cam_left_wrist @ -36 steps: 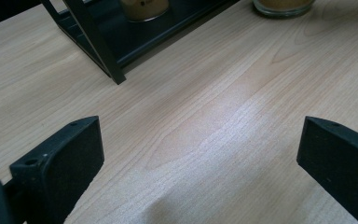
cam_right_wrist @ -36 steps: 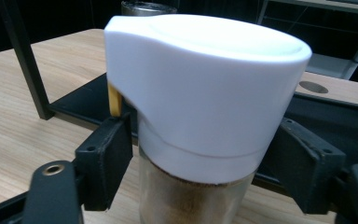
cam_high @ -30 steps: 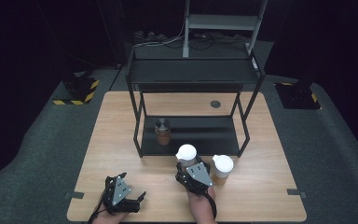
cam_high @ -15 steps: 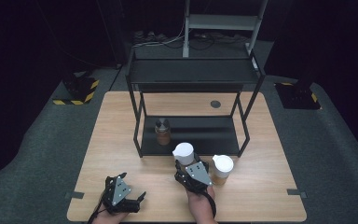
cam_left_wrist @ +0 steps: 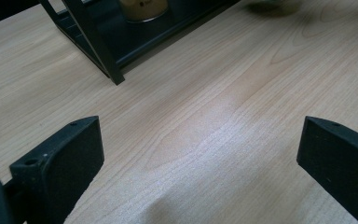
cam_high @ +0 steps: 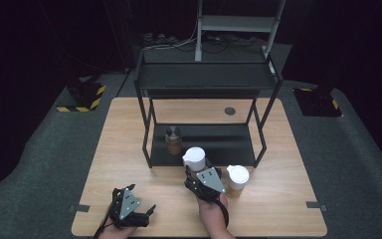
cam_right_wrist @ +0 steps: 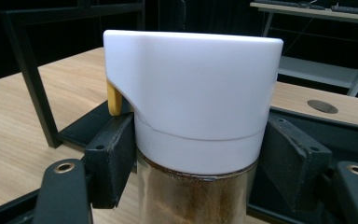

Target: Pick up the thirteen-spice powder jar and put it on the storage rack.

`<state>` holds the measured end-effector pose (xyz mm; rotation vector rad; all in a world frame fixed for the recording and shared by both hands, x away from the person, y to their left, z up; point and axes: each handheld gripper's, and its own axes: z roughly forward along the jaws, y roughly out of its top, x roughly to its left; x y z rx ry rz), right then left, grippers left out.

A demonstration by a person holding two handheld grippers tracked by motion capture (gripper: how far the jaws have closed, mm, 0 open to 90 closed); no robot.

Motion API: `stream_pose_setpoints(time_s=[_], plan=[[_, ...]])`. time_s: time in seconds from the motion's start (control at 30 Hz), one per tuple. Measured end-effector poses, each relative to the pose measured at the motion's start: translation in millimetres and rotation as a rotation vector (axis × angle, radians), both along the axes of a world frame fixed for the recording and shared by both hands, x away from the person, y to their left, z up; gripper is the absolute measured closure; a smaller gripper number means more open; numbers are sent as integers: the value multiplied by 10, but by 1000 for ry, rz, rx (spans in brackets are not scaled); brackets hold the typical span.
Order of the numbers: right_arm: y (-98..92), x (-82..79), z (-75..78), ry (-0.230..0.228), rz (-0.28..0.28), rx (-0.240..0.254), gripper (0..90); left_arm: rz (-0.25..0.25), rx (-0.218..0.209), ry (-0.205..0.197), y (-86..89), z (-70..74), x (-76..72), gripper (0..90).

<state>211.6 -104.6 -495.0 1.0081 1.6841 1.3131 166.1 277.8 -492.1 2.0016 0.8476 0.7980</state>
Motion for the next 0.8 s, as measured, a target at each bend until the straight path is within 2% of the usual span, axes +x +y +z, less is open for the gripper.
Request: stream_pose_setpoints(time_s=[0.5, 0.8], plan=[[60, 190, 104, -13, -21, 38, 301, -4, 5, -1, -5, 1, -3, 9], [130, 343, 155, -18, -35, 42, 301, -5, 3, -1, -3, -1, -4, 9]])
